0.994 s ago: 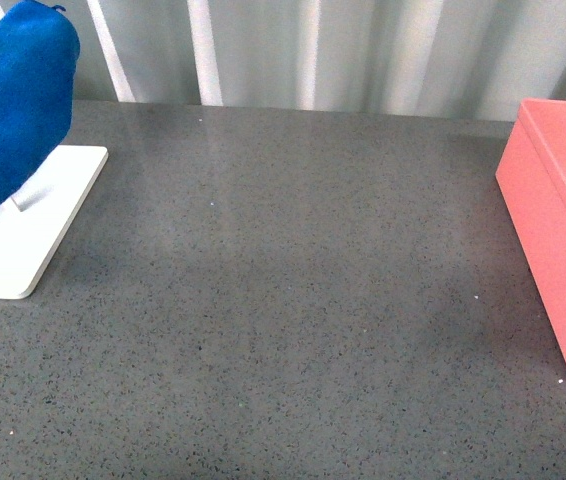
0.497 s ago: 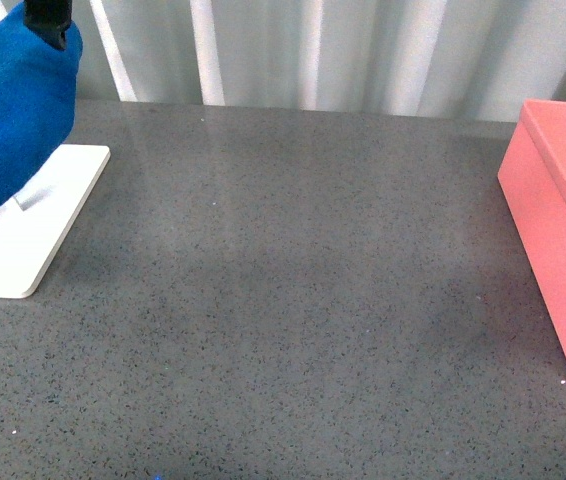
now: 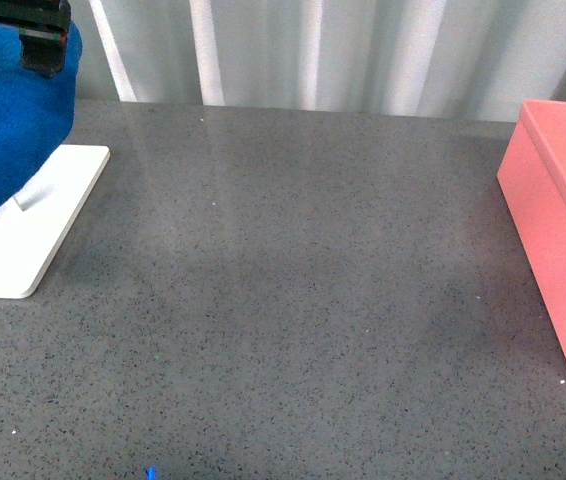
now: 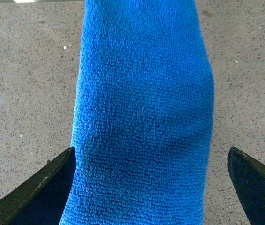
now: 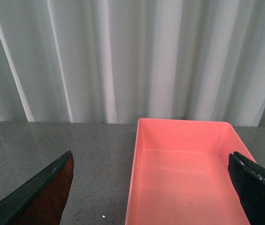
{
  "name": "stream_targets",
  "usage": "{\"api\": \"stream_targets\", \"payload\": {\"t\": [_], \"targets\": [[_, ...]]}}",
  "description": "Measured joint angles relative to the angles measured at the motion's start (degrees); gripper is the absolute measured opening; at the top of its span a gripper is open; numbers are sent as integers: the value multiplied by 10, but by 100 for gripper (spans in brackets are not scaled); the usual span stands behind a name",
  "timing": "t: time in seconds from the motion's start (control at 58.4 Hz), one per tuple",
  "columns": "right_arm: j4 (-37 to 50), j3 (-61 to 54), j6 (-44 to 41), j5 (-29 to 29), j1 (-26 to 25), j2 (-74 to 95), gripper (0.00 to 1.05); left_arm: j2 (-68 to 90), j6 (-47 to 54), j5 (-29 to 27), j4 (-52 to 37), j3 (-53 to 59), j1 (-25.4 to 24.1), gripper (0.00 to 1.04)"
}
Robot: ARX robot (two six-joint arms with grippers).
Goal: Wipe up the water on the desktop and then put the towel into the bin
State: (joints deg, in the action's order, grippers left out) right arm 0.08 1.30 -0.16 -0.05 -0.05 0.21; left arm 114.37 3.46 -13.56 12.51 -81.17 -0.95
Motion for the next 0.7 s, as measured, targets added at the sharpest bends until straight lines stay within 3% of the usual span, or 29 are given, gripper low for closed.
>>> {"api": "stream_targets", "payload": {"t": [0.24, 0.394, 0.497, 0.702], "targets": [[0, 0, 0, 0, 0, 0, 98, 17, -5, 0, -9, 9, -2, 98], [0, 0, 0, 0, 0, 0, 98, 19, -9, 0, -10, 12, -3, 68], [0, 0, 0, 0, 0, 0, 98, 19, -11, 0, -13, 14, -5, 43], [0, 0, 0, 0, 0, 0, 98, 19, -14, 2, -24, 23, -6, 12]]}}
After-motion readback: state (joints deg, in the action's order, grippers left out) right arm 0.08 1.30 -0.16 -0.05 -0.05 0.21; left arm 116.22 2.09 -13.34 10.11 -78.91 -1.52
